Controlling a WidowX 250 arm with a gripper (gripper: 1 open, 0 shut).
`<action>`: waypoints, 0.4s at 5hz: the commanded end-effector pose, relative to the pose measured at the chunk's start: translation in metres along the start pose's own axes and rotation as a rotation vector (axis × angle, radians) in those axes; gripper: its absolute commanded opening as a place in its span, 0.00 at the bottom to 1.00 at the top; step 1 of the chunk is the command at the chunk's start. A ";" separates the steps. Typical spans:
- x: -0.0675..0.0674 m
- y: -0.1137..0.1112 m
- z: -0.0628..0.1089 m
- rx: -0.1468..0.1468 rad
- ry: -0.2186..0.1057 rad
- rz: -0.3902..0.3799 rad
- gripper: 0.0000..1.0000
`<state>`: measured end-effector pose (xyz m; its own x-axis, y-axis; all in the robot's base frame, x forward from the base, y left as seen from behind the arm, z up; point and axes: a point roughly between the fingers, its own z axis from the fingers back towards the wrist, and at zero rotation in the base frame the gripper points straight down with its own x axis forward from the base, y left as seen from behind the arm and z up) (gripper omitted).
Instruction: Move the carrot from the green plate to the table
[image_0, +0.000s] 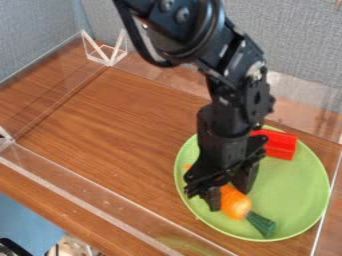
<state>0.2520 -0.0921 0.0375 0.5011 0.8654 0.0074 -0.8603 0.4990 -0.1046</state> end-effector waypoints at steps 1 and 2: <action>0.007 -0.004 0.017 -0.025 -0.033 -0.033 0.00; 0.011 -0.005 0.028 -0.026 -0.059 -0.068 0.00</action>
<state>0.2493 -0.0832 0.0487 0.5533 0.8313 0.0526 -0.8288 0.5557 -0.0648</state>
